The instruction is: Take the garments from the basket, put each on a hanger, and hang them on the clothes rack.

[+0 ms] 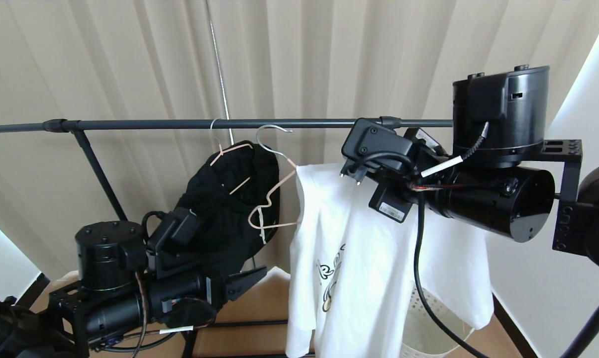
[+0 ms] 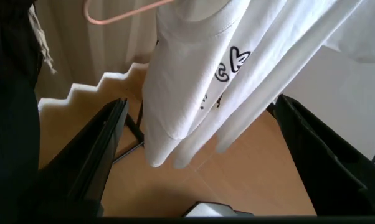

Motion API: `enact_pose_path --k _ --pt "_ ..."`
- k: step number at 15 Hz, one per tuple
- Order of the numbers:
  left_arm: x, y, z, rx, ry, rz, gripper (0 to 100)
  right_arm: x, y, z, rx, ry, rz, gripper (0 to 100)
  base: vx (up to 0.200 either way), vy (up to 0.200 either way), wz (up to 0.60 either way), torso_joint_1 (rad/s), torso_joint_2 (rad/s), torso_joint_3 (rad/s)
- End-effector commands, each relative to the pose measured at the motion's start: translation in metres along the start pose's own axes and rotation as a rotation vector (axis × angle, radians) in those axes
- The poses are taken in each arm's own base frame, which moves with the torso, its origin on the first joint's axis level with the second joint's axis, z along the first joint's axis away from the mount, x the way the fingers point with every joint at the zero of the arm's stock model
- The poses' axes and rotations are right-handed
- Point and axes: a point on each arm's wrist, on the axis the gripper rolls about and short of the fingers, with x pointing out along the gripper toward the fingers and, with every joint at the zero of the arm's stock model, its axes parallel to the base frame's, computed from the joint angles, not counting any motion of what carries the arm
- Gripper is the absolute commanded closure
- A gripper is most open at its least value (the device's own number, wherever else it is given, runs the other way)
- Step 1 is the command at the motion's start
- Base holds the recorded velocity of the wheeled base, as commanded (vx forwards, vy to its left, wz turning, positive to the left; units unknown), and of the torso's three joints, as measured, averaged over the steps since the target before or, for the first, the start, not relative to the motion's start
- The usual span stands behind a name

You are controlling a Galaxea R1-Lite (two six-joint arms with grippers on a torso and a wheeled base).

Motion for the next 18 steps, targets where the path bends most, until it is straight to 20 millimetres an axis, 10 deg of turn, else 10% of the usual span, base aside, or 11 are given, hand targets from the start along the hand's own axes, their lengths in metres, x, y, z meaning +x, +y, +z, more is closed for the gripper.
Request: enact_pose_path --k 1,18 --pt "0.019 -0.001 -0.013 -0.028 0.061 0.021 0 0.001 0.012 -0.008 0.001 -0.031 -0.013 100 0.0 0.0 0.0 0.0 0.0 0.0" --pt "0.064 -0.009 -0.007 -0.239 -0.022 0.203 0 -0.009 0.023 0.005 -0.009 -0.136 0.015 100 0.0 0.0 0.0 0.0 0.0 0.0"
